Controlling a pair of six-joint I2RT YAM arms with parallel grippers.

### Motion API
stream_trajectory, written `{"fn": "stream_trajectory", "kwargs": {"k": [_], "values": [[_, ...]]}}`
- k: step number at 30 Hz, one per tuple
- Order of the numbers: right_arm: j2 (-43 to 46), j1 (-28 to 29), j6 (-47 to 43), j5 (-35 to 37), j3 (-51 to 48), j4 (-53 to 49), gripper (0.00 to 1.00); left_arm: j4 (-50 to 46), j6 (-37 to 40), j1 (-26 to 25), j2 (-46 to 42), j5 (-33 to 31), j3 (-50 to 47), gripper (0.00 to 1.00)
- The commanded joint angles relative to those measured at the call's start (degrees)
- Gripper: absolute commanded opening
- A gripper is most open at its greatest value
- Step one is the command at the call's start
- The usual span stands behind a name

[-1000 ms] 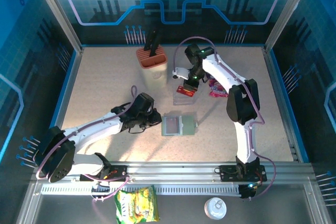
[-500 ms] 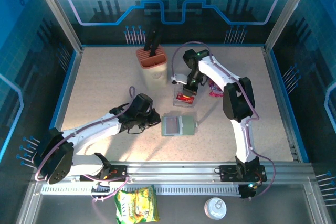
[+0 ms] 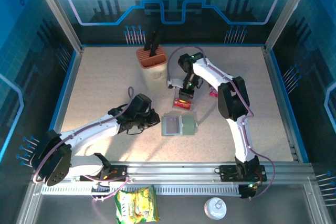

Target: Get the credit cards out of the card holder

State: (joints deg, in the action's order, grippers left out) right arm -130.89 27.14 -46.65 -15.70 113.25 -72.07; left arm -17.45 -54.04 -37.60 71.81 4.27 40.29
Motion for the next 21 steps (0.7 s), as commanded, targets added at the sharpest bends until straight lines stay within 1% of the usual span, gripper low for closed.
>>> {"fn": "stream_trajectory", "kwargs": {"k": [1, 4, 6, 12, 14, 17, 21], "values": [[-1.91, 1.15, -1.5, -2.02, 0.68, -2.28, 0.0, -0.57, -0.45, 0.51, -1.65, -0.58, -1.08, 0.11], [-1.92, 1.52, -1.84, -2.54, 0.17, -2.47, 0.0, -0.47, -0.5, 0.52, -1.57, -0.58, -1.18, 0.11], [-1.82, 1.56, -2.08, -3.18, -0.02, -2.82, 0.02, -0.4, -0.56, 0.52, -1.47, -0.58, -1.23, 0.12], [1.22, 1.44, -1.05, -1.83, 0.08, -1.72, 0.19, -0.18, -0.63, 0.57, -1.33, -0.47, -1.29, 0.12], [3.19, 1.23, -0.21, -1.03, 0.06, -0.95, 0.22, -0.13, -0.49, 0.53, -1.26, -0.4, -1.27, 0.12], [6.36, 1.14, 0.8, -0.46, -0.12, -0.65, 0.25, 0.13, -0.39, 0.54, -0.91, -0.4, -1.1, 0.12], [11.0, 1.17, 4.04, 0.95, -2.3, 1.41, 0.25, 0.93, -0.28, 0.62, 0.18, 0.04, -0.92, 0.12]]}}
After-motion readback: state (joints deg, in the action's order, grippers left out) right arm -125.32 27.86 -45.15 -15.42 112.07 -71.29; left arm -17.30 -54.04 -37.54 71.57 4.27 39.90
